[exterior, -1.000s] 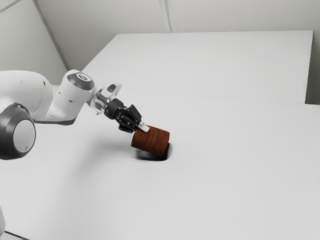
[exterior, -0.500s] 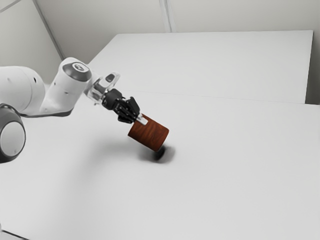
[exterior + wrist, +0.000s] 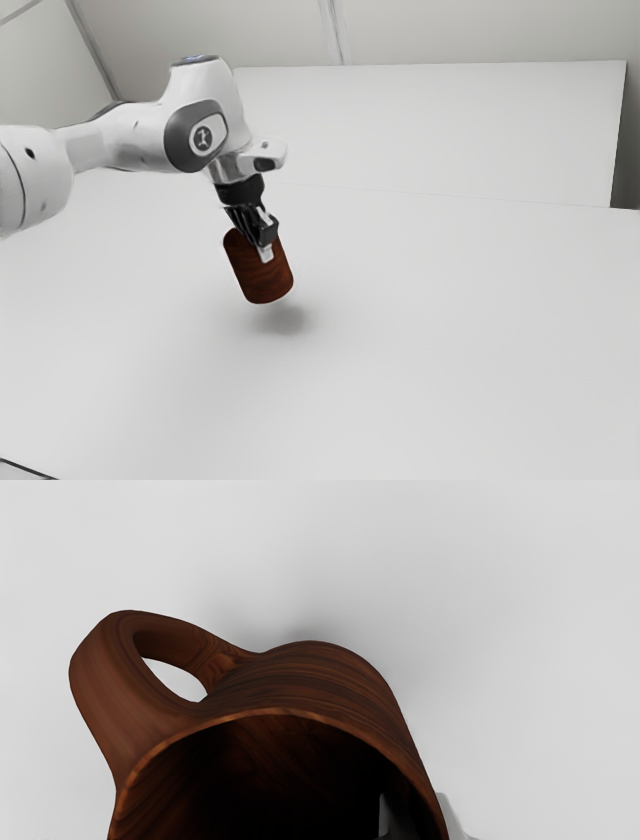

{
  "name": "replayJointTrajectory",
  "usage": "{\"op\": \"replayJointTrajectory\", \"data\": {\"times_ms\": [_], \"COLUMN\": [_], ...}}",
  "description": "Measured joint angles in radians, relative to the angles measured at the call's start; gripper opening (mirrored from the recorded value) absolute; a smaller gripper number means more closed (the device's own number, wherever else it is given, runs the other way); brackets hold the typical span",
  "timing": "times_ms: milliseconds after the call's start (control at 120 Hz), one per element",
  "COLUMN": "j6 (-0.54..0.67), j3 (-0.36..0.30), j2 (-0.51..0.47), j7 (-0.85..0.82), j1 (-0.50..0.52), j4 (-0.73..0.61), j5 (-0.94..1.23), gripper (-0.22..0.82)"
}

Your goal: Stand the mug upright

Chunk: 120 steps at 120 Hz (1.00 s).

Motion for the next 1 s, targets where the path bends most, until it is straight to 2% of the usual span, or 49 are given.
{"op": "replayJointTrajectory", "data": {"times_ms": [125,300,600,1000], "j6": [0.077,0.143,0.184,0.31], "j3": [-0.012,-0.013,-0.016,-0.018], "j2": [0.007,0.019,0.058,0.093], "j7": [-0.069,-0.156,-0.286,-0.433], "j1": [-0.042,-0.001,-0.024,-0.024], "j4": [-0.025,-0.047,-0.074,-0.111], "j5": [0.12,0.181,0.187,0.163], "gripper": [-0.18,-0.18,-0.18,-0.16]}}
